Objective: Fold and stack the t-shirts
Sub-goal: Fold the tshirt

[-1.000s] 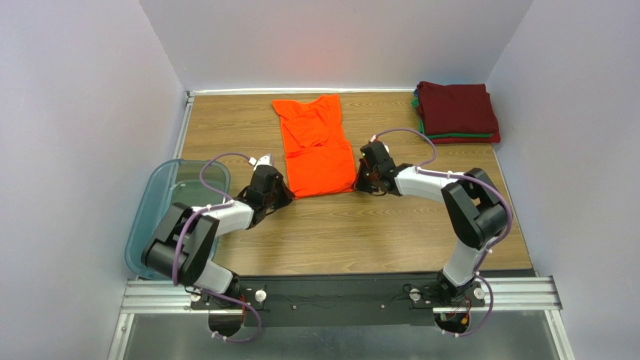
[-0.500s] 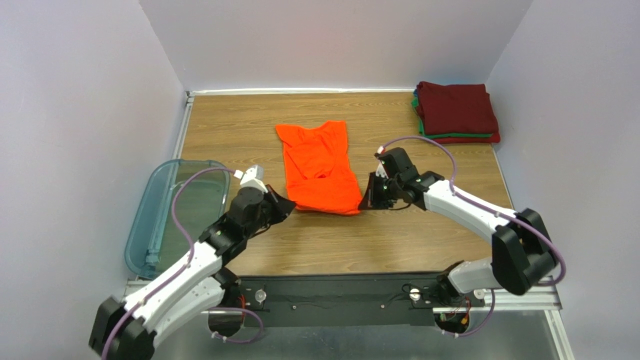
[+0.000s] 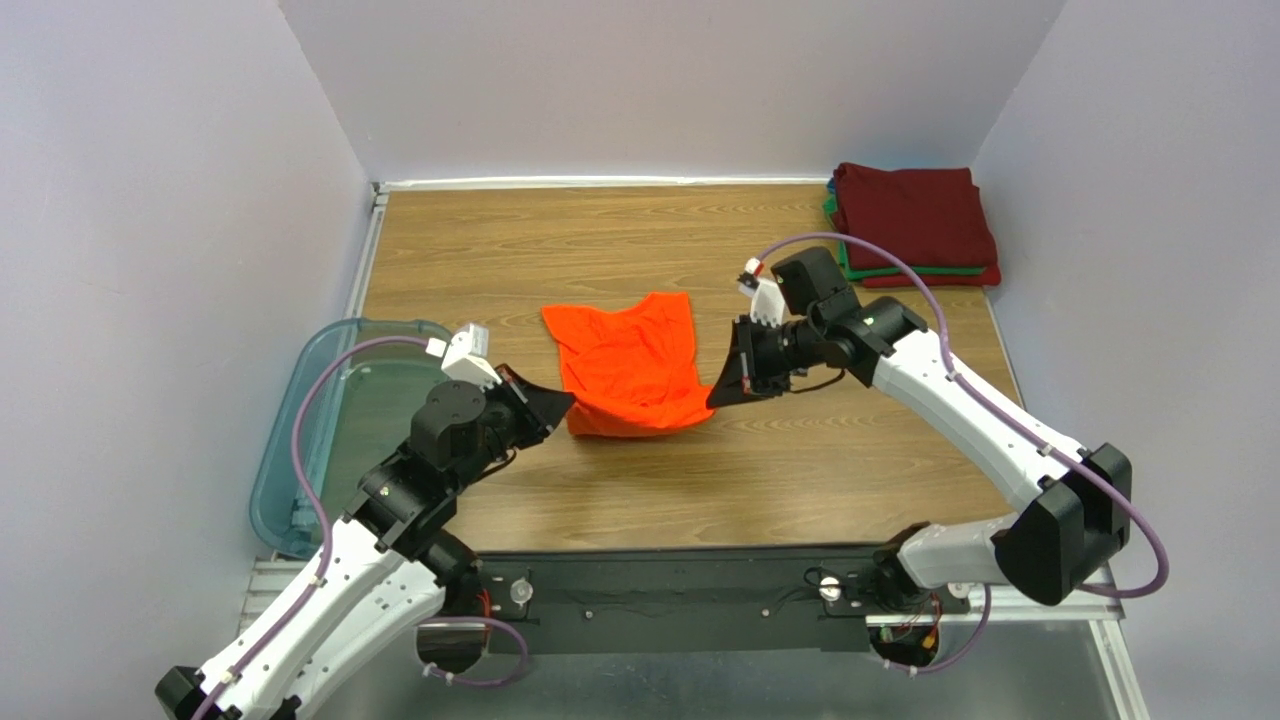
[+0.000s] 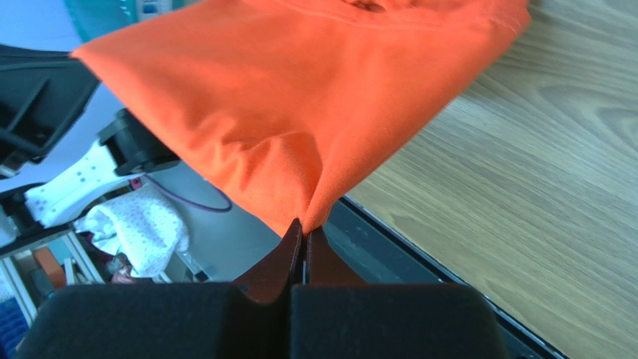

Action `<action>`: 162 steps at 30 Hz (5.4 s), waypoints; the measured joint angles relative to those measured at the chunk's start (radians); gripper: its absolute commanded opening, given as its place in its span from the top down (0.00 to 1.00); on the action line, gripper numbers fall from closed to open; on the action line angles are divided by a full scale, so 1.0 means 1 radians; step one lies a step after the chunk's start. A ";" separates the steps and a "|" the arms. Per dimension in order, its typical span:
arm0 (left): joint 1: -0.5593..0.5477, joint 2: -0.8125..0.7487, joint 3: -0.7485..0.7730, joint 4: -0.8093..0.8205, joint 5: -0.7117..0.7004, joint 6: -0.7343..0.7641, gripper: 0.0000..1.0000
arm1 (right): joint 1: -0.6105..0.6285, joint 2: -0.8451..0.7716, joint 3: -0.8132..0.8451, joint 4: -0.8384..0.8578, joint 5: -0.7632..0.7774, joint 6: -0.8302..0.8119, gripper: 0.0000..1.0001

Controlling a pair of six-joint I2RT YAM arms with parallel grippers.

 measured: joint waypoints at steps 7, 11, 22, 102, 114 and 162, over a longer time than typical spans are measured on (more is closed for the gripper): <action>0.000 0.006 0.036 -0.037 -0.088 -0.024 1.00 | 0.000 0.045 0.117 -0.052 -0.010 -0.021 0.99; 0.000 0.037 0.038 -0.037 -0.140 -0.042 1.00 | 0.000 0.105 0.188 -0.050 0.000 -0.037 0.99; 0.023 0.191 0.135 -0.028 -0.296 -0.039 1.00 | -0.045 0.218 0.278 -0.010 -0.005 -0.061 0.99; 0.389 1.097 0.483 0.551 0.088 0.303 0.10 | -0.281 0.832 0.685 0.190 -0.137 -0.036 0.00; 0.366 1.211 0.515 0.654 0.261 0.315 0.10 | -0.174 0.829 0.689 0.267 -0.168 -0.042 0.00; 0.372 0.334 0.255 0.512 -0.026 0.348 0.02 | -0.190 0.264 0.266 0.324 0.279 -0.011 0.00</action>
